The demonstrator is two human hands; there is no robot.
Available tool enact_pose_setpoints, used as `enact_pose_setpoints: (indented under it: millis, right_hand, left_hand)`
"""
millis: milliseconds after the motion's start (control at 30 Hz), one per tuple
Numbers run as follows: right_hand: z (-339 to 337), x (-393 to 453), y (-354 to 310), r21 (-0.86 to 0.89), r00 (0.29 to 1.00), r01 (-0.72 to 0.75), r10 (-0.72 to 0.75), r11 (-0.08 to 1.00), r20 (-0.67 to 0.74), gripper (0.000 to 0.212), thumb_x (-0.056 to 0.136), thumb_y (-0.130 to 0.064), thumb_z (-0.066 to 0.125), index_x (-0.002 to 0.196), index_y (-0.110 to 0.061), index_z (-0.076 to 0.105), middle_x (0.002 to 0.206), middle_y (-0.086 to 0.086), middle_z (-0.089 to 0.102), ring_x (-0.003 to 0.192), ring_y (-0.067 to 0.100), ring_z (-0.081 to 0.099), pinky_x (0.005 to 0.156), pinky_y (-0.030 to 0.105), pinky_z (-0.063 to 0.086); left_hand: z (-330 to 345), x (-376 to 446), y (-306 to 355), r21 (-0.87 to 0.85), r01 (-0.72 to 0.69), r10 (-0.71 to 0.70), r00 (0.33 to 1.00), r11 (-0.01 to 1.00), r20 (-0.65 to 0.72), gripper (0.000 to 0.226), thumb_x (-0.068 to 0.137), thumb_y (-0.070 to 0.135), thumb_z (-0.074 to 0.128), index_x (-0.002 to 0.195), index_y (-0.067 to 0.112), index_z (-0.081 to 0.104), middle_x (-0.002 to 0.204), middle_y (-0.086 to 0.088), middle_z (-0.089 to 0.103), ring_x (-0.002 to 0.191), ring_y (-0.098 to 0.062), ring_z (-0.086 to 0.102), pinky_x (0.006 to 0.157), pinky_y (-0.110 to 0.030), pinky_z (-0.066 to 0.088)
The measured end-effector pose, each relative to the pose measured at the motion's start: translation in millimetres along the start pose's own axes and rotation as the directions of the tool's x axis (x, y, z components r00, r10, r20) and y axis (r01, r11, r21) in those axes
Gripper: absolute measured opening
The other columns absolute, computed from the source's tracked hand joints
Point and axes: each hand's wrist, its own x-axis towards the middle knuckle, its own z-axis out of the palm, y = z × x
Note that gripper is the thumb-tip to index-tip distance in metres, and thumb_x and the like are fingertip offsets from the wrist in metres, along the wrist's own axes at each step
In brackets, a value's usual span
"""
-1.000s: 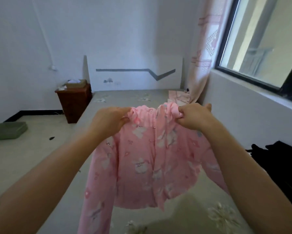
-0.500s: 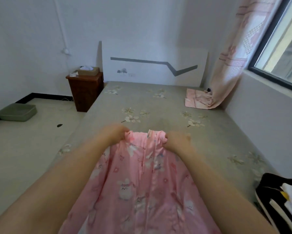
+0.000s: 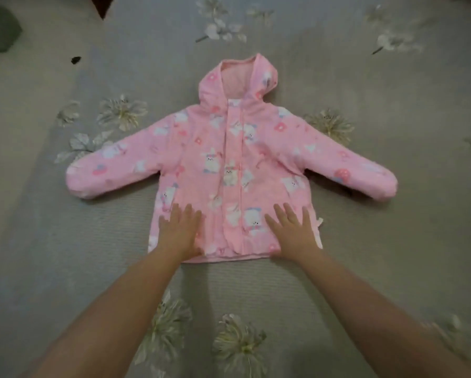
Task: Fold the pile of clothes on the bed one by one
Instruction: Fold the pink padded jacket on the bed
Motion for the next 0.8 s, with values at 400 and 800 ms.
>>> enact_pose_setpoints:
  millis: [400, 800]
  right_hand:
    - [30, -26, -13, -0.018, 0.972, 0.139, -0.133, 0.99, 0.194, 0.037, 0.092, -0.011, 0.043, 0.127, -0.018, 0.052, 0.13, 0.007, 0.052, 0.12, 0.024, 0.049, 0.095, 0.032, 0.041]
    - [84, -116, 13, 0.71, 0.674, -0.622, 0.687, 0.329, 0.272, 0.046, 0.095, -0.036, 0.041, 0.097, 0.006, 0.057, 0.102, 0.026, 0.059, 0.106, 0.037, 0.054, 0.079, 0.034, 0.04]
  left_hand:
    - [42, -19, -14, 0.231, -0.353, 0.341, 0.936, 0.907, 0.091, 0.038, 0.093, 0.016, 0.039, 0.128, 0.028, 0.049, 0.126, -0.001, 0.055, 0.116, -0.023, 0.051, 0.095, -0.033, 0.037]
    - [38, -45, 32, -0.186, -0.45, 0.421, 0.89, 0.874, -0.175, 0.052, 0.093, 0.031, 0.048, 0.139, 0.009, 0.035, 0.147, -0.013, 0.033, 0.134, -0.027, 0.03, 0.105, -0.037, 0.026]
